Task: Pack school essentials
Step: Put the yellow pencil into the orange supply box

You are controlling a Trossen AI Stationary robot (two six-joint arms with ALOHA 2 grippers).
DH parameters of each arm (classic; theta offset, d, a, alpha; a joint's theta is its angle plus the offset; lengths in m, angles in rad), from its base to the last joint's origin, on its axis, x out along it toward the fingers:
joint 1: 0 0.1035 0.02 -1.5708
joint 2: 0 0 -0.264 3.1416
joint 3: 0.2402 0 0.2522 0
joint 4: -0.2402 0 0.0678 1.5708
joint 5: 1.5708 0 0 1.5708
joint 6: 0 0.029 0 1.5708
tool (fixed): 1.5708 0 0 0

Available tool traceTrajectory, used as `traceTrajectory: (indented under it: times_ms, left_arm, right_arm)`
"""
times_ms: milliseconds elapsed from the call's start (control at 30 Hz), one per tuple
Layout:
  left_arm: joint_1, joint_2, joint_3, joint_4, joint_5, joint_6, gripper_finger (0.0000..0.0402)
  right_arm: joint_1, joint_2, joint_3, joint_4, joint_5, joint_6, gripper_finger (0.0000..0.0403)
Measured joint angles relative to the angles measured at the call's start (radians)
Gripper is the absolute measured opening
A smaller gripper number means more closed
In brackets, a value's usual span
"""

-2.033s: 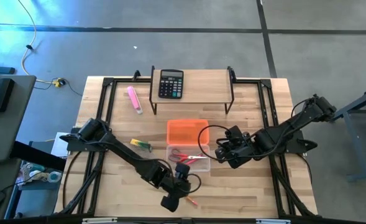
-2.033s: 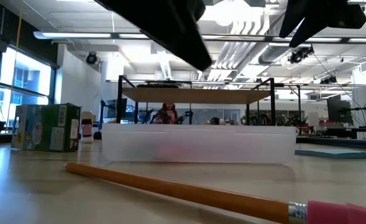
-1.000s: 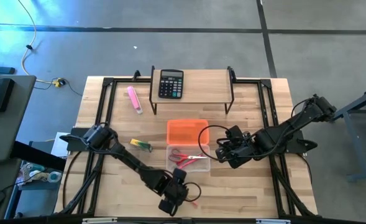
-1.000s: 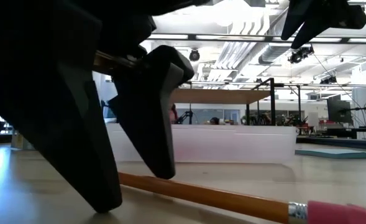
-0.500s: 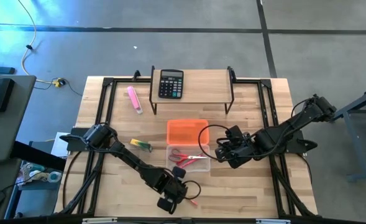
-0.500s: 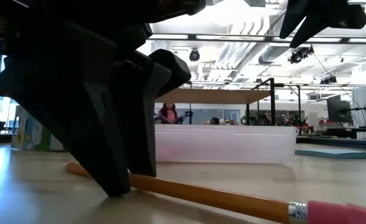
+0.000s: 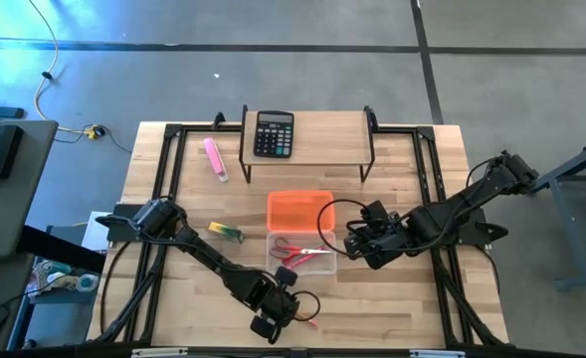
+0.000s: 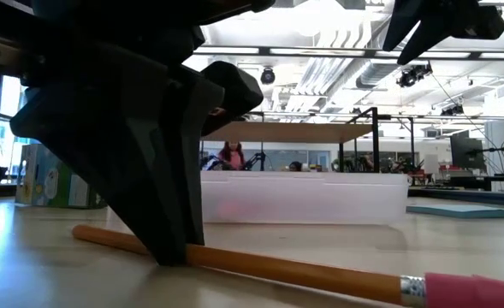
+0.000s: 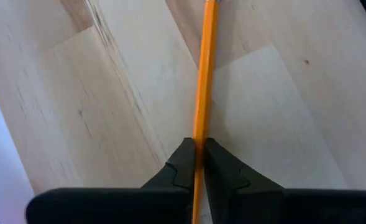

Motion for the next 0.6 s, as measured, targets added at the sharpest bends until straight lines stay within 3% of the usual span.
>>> traceTrajectory:
  times_ms: [600]
  left_arm:
    - [0.002, -0.048, 0.019, -0.001, -0.012, -0.109, 0.001]
  right_arm:
    - [0.0, 0.0, 0.0, -0.002, 0.0, 0.0, 0.0117]
